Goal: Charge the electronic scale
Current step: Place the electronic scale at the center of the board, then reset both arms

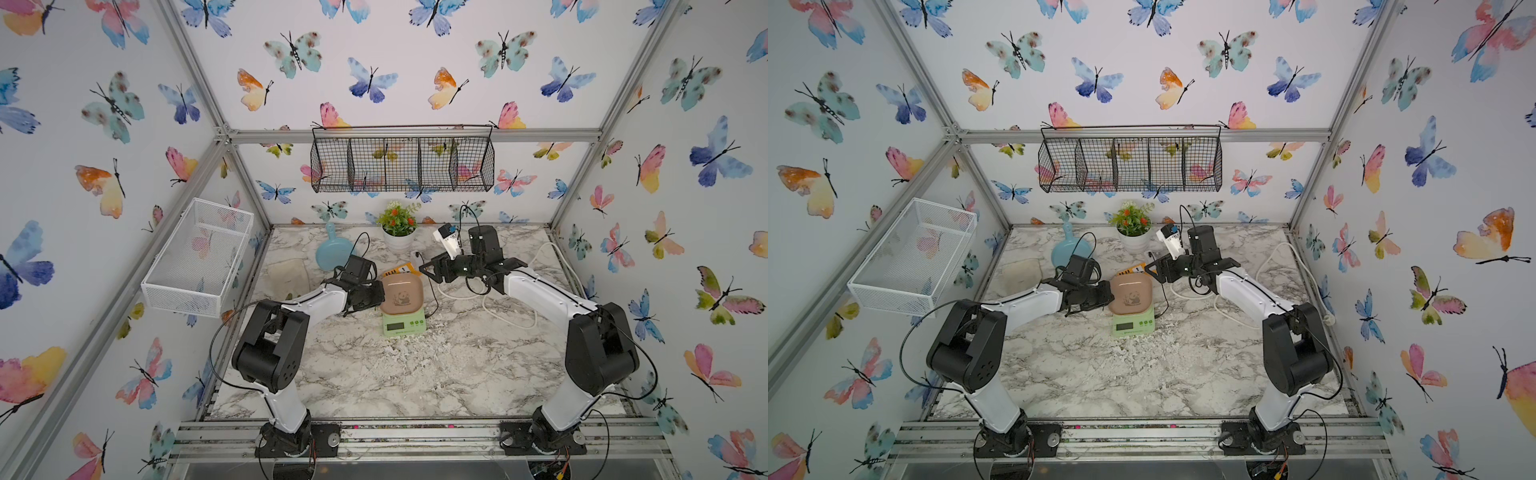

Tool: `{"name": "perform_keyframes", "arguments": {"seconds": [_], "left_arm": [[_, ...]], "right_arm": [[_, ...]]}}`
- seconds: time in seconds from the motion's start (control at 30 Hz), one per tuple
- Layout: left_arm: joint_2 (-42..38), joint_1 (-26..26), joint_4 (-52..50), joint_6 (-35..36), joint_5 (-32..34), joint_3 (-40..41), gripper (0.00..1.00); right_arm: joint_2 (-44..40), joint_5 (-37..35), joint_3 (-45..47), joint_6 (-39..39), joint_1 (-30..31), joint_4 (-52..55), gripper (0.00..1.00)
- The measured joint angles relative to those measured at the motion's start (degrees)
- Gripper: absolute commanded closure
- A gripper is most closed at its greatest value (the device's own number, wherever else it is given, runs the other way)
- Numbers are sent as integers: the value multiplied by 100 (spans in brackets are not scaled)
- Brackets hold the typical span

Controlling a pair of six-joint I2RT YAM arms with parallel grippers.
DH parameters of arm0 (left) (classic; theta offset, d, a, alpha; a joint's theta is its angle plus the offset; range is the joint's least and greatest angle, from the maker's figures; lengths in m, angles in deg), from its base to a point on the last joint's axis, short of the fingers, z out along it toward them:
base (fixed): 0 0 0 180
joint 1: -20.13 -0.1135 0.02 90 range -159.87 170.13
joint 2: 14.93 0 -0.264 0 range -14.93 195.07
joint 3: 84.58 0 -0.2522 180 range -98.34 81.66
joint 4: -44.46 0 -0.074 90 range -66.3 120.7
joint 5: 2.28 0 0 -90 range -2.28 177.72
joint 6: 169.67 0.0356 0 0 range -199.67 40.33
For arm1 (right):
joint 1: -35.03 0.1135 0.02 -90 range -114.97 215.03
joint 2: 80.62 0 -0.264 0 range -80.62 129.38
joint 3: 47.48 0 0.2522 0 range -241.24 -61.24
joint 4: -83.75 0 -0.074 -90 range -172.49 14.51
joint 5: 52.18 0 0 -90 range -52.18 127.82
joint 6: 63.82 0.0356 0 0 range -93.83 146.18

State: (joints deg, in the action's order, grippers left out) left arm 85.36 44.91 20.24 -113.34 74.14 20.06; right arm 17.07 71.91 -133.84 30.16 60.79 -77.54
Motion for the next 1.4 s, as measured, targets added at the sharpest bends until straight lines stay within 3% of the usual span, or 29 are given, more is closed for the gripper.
{"name": "perform_keyframes", "arguments": {"seconds": [0.07, 0.33, 0.73, 0.83, 1.03, 1.17, 1.4], "left_arm": [[70, 11, -72, 9, 35, -120, 99], [365, 11, -358, 114, 98, -621, 70], [258, -90, -428, 391, 369, -911, 42], [-146, -221, -83, 538, 509, -551, 38], [-1580, -671, 1217, 1132, 1274, 645, 19], [-2415, -787, 2273, 1576, 2323, 1563, 8], [-3329, -1054, 3873, 2378, 3995, 3261, 2]], "right_arm": [[0, -28, 2, -2, 0, 0, 31], [-76, -164, 66, 4, -2, -24, 31], [-404, -763, 302, 205, -118, -236, 26], [-568, -1182, 551, 367, -249, -420, 21], [-986, -2673, 1215, 636, -533, -863, 0], [-1237, -3797, 1786, 774, -748, -1362, 1], [-1515, -5322, 2940, 841, -1165, -2404, 1]]}}
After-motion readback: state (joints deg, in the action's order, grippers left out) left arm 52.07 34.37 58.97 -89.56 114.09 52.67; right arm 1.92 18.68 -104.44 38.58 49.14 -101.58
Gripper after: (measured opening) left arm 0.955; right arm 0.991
